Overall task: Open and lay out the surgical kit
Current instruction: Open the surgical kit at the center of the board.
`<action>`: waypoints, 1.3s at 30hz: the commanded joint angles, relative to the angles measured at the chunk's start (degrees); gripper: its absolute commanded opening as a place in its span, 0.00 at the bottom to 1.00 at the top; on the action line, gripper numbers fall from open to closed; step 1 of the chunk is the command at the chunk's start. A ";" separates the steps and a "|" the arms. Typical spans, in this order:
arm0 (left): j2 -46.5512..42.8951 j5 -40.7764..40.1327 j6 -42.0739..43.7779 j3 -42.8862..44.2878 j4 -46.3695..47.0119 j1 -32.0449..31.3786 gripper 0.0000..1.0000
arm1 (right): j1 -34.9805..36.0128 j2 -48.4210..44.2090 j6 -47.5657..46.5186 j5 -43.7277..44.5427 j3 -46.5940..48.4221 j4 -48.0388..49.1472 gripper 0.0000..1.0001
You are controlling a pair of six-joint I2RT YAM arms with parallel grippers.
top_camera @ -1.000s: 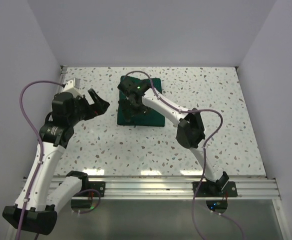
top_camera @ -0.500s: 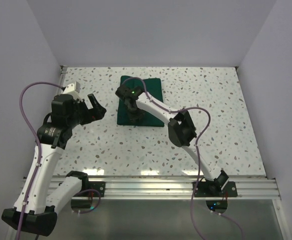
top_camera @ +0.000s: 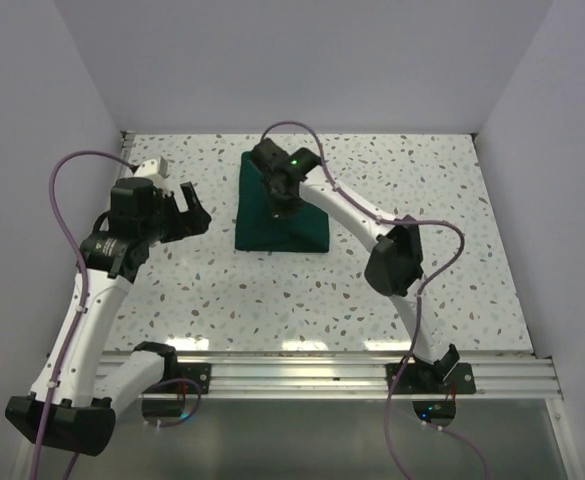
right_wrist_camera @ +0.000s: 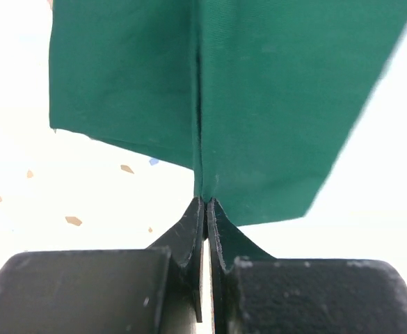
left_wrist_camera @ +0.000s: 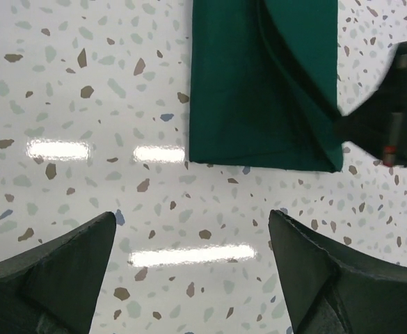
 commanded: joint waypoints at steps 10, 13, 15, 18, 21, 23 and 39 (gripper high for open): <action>21.91 -8.43 5.06 10.95 6.69 -9.11 0.89 | -14.66 -29.03 3.83 12.53 -33.03 2.60 0.00; 31.55 -10.10 4.80 14.11 7.32 -13.15 0.86 | -17.73 -32.02 6.02 15.96 -40.95 1.64 0.00; 37.53 -11.68 4.62 17.79 7.32 -17.00 0.85 | -20.54 -33.60 7.34 16.84 -46.65 0.50 0.47; 43.26 -14.49 4.54 20.70 6.71 -22.36 0.84 | -23.09 -36.23 8.05 19.56 -48.87 -0.64 0.90; 50.91 -18.44 3.57 24.92 4.95 -26.15 0.84 | -24.33 -38.44 7.26 21.59 -49.05 -1.35 0.98; 55.90 -20.55 2.43 28.16 3.28 -27.30 0.83 | -24.95 -40.37 5.69 22.73 -47.83 -1.44 0.98; 73.51 -24.60 3.57 42.24 -2.52 -29.24 0.32 | -26.88 -44.24 0.32 23.70 -43.95 -1.53 0.98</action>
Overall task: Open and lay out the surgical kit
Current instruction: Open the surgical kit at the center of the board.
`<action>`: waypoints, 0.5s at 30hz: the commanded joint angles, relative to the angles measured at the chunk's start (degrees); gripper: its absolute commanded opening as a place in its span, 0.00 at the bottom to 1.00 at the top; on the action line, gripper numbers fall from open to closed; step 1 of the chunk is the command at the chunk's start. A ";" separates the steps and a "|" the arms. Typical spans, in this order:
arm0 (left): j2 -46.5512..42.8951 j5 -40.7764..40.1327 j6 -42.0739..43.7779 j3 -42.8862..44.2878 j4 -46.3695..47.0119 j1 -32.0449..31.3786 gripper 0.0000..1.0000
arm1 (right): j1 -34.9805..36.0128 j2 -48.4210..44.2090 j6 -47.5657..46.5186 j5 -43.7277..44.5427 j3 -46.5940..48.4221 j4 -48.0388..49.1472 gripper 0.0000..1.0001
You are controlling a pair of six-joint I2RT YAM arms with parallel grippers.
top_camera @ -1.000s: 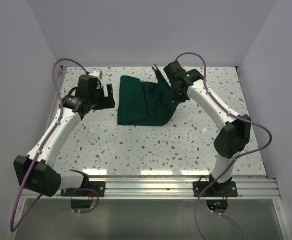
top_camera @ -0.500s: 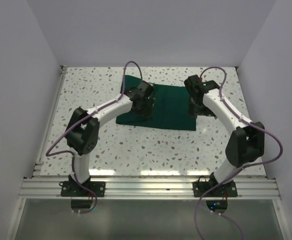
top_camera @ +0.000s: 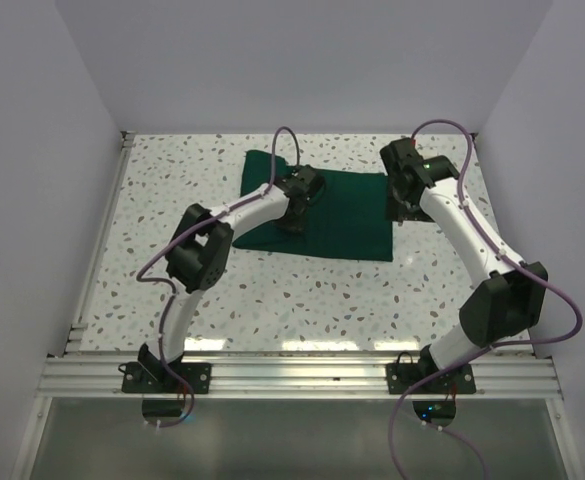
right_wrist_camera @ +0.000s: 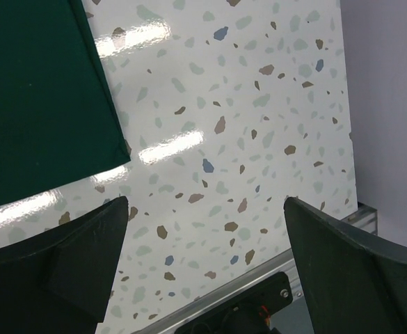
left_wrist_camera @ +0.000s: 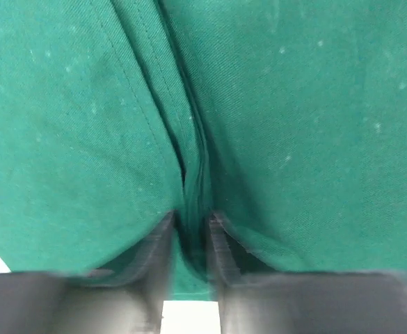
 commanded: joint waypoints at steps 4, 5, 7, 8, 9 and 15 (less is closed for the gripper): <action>-2.00 -3.78 0.07 5.55 -5.38 0.22 0.00 | -0.68 0.13 -1.81 1.74 3.65 -0.46 0.98; -3.06 -5.44 0.07 5.91 -5.82 0.48 0.00 | -0.77 0.75 -1.98 1.47 4.27 -0.46 0.98; -7.26 -6.94 -0.63 6.00 -7.14 1.62 0.00 | -0.77 2.68 -2.33 -0.63 6.20 0.07 0.98; -8.94 -7.56 -0.98 5.74 -7.49 3.89 0.00 | -0.86 3.56 -3.03 -1.77 6.91 0.51 0.98; -10.79 -7.65 -1.86 5.39 -8.19 5.48 0.00 | -1.03 4.26 -3.65 -3.35 7.61 1.82 0.98; -26.34 -9.76 -2.57 -3.91 -7.41 21.21 0.51 | -2.43 11.29 -5.32 -19.43 12.71 9.55 0.98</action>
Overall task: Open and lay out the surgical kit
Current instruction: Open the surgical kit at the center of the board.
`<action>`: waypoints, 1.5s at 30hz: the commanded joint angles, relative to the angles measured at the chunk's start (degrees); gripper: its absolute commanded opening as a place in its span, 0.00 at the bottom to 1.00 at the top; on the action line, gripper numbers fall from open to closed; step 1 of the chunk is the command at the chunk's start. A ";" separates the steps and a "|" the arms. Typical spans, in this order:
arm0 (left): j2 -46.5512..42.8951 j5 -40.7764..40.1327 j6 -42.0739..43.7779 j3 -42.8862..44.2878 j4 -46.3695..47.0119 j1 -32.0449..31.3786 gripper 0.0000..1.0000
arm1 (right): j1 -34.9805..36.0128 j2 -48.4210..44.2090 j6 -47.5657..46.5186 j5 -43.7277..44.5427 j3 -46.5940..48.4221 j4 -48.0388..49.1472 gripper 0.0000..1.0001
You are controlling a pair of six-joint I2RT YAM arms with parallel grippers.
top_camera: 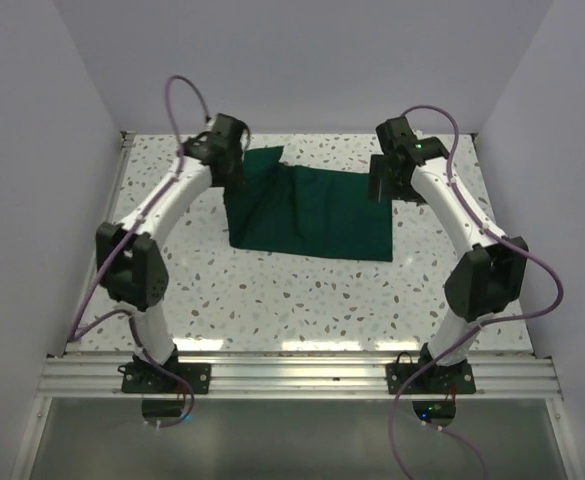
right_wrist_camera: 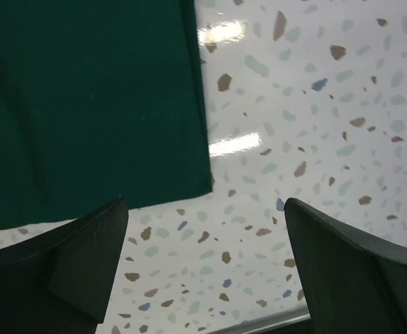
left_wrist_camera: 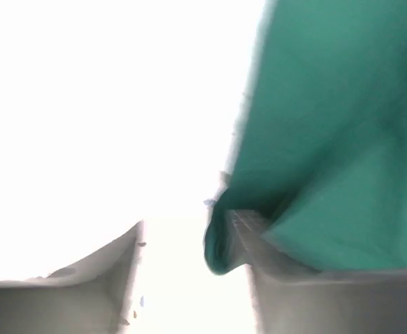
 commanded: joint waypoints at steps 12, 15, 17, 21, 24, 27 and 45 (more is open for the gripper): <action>-22.55 -3.02 -5.31 -21.14 -5.31 14.46 1.00 | -6.28 28.02 2.08 -17.08 22.17 9.59 0.92; -27.64 3.11 -4.98 -26.05 -1.63 14.37 1.00 | -7.78 33.41 2.79 -17.96 29.91 7.40 0.91; -28.53 8.21 -4.27 -28.18 2.67 12.98 1.00 | -8.40 36.15 3.57 -19.10 32.65 7.04 0.90; -22.67 4.72 -2.52 -22.60 6.81 7.96 1.00 | -9.02 35.54 4.46 -21.56 30.90 8.09 0.90; -13.46 5.77 -1.45 -17.58 8.83 8.13 1.00 | -9.10 31.94 5.42 -23.67 25.81 9.40 0.89; -8.07 9.72 -4.78 -15.18 10.68 12.26 1.00 | -9.10 25.01 6.13 -24.56 16.76 11.08 0.89; 6.52 23.62 -9.18 -15.62 26.86 19.21 0.78 | -8.93 2.84 3.67 -21.04 -4.78 7.92 0.88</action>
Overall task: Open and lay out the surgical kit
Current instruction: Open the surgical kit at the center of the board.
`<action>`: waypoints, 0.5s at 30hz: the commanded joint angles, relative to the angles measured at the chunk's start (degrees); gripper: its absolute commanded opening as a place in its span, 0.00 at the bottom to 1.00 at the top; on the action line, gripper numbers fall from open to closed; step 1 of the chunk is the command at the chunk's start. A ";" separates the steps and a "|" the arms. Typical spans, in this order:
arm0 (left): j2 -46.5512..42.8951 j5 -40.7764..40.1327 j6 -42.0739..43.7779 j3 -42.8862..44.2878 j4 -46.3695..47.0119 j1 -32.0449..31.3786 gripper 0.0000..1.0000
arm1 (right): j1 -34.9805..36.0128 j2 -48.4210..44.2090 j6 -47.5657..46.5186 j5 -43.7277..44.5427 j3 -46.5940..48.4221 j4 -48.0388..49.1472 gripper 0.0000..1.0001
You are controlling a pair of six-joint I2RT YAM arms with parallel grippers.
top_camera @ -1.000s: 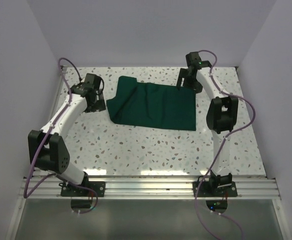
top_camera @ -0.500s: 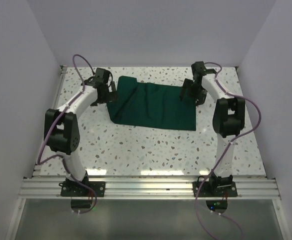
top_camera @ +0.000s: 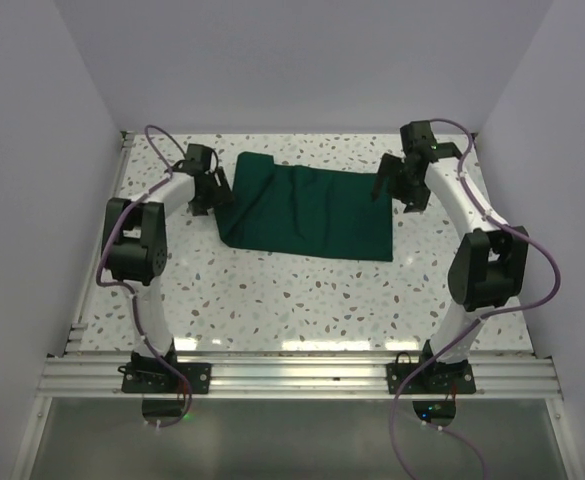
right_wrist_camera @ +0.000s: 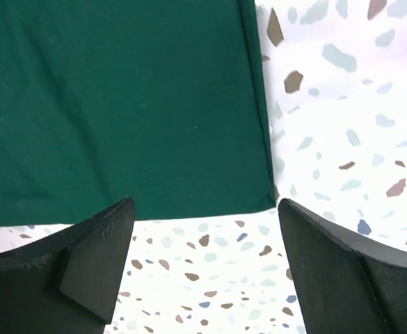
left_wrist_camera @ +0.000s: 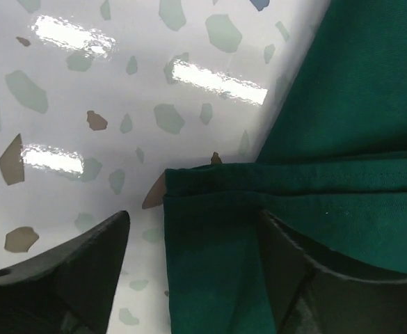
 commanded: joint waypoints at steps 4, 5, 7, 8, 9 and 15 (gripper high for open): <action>3.19 2.39 -2.04 1.66 3.56 0.59 0.55 | 0.14 -4.71 -1.23 2.85 -4.10 -2.90 0.88; 3.46 2.39 -2.04 1.58 3.82 0.59 0.51 | 0.05 -5.32 -1.14 3.03 -4.54 -2.99 0.88; 4.07 2.39 -1.69 1.57 4.26 0.58 0.34 | 0.05 -5.94 -1.14 3.56 -5.59 -3.08 0.88; 4.25 2.39 -1.25 1.75 4.09 0.67 0.28 | 0.05 -6.38 -1.14 3.82 -5.95 -3.26 0.88; 4.51 2.39 -1.08 1.92 3.92 0.67 0.08 | 0.05 -6.47 -1.14 4.00 -6.38 -3.17 0.88; -2.74 -3.66 -0.55 0.88 -0.83 1.02 0.00 | 0.14 -5.60 -0.96 4.26 -4.99 -2.91 0.87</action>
